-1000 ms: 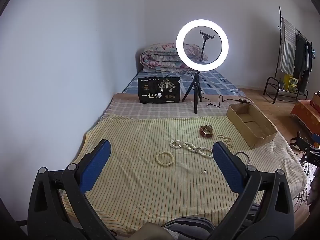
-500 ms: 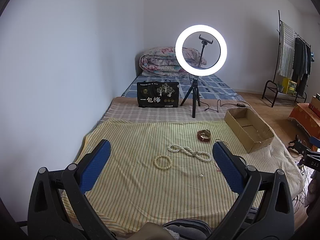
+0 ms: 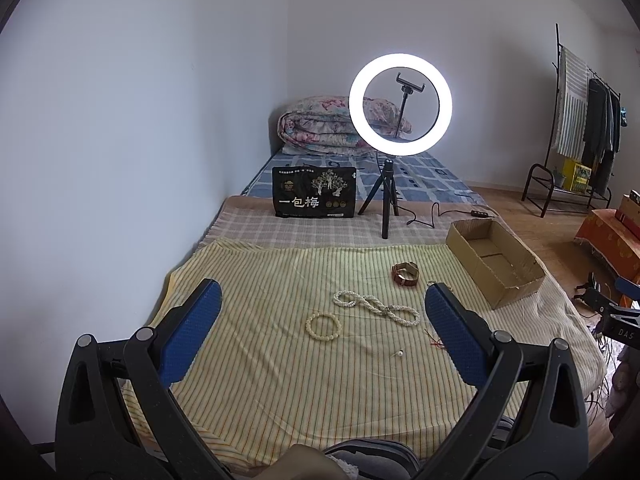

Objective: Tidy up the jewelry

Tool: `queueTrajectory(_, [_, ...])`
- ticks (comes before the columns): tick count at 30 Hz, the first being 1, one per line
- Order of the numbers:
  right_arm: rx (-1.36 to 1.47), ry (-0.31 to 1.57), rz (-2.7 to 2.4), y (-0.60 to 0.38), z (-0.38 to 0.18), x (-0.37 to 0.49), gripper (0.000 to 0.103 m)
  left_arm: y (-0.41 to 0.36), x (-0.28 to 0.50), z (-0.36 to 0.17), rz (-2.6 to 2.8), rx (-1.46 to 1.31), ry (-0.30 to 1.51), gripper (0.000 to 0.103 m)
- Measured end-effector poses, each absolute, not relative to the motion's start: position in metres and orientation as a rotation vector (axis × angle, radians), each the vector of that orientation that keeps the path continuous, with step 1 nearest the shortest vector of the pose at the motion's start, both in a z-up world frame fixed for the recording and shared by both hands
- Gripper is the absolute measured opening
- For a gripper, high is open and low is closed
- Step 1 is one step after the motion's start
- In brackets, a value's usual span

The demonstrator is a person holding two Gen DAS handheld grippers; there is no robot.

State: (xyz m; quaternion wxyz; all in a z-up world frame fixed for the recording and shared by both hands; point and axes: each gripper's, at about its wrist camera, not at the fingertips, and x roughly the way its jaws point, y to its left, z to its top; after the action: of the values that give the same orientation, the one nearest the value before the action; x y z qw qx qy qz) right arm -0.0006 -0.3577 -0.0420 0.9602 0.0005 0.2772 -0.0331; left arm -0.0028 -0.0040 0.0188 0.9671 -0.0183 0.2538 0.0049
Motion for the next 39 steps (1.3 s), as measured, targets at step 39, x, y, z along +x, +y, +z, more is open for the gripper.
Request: queueTrajectory(39, [0.003, 0.57, -0.061, -0.359, -0.045, 0.002, 0.102, -0.015, -0.01, 0.012, 0.008, -0.034, 0.516, 0.103])
